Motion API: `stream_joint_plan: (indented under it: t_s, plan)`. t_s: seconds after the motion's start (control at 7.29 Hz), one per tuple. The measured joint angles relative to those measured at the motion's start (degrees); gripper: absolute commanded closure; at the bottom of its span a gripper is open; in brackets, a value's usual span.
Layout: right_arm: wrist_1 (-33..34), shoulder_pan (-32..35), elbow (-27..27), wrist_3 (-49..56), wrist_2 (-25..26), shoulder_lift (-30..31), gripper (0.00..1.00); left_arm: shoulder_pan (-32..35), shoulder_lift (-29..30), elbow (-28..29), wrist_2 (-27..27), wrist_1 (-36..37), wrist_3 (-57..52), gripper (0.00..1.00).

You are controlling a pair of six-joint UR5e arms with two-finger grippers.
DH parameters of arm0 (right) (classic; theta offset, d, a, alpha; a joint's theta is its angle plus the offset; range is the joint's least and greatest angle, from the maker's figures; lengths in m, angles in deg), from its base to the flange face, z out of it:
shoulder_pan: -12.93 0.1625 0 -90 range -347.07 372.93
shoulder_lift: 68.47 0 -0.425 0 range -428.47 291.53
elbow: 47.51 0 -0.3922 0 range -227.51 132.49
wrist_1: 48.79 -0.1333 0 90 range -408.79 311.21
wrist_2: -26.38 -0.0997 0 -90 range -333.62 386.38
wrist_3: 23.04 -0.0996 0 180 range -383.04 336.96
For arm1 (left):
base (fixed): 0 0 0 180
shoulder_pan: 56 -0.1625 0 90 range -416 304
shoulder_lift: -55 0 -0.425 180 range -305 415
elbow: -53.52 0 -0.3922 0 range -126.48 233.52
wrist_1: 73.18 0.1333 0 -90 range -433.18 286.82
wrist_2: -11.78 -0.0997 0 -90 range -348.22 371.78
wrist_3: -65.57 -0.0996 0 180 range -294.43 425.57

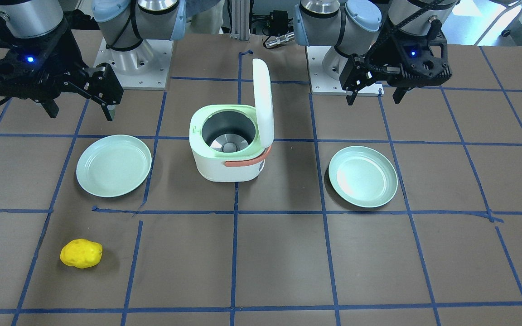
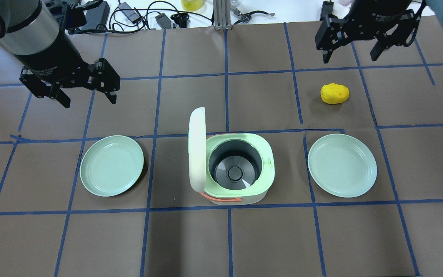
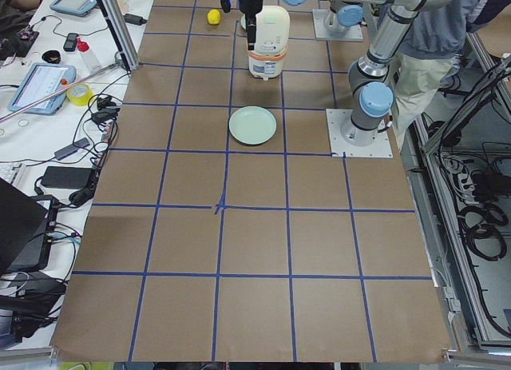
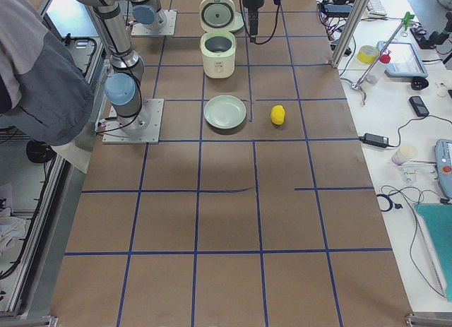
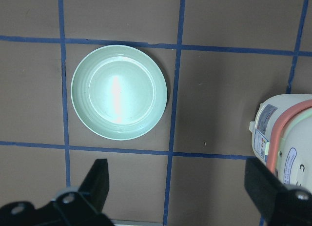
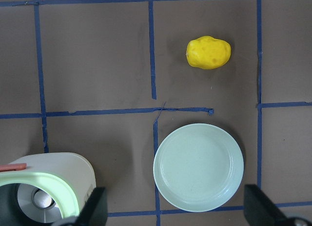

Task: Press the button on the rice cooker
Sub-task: 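Lift the right gripper away from the cooker as the lid pops open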

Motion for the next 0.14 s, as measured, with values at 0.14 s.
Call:
stream_joint_plan:
  t_s: [0.14]
  plan:
    - [0.11,0.01,-0.03,-0.02,-0.43,-0.01,0.0,0.0,0.0,0.0,0.0,0.0,0.0,0.0]
